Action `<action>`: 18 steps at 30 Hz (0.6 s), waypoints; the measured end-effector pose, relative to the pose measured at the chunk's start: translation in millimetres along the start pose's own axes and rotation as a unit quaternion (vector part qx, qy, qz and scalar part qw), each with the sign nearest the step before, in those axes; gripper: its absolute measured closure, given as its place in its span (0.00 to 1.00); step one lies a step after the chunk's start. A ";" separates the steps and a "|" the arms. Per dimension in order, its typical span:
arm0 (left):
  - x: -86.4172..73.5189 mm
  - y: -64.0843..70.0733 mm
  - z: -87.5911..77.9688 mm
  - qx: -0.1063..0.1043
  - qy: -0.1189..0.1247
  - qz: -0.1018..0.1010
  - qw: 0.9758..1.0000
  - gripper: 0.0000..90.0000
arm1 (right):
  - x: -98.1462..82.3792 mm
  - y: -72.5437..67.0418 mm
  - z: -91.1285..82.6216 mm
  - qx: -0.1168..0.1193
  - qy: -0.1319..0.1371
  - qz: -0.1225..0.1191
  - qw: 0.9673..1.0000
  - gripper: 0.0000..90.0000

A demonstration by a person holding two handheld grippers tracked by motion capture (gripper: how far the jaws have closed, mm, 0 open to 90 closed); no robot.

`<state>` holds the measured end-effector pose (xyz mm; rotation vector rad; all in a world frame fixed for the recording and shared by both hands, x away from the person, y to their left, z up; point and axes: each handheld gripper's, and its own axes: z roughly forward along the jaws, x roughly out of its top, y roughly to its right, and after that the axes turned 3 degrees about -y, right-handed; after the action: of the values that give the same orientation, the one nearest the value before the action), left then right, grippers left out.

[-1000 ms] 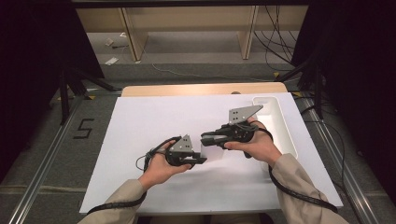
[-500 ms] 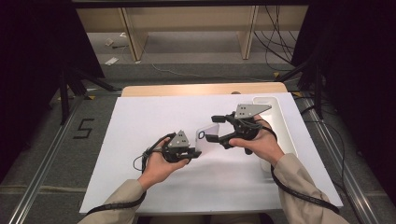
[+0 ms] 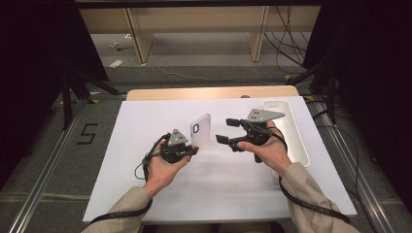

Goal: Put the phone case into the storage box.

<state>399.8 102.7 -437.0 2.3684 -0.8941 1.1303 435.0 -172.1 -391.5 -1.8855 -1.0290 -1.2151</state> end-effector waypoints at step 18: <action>0.0 -0.8 0.7 0.006 0.003 -0.018 1.000 0.90 | -4.3 -13.7 10.2 -0.065 0.034 0.011 0.997 0.13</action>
<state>400.8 102.9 -437.5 2.3805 -0.8428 1.1313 426.2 -158.2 -397.5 -1.9342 -0.9113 -1.3524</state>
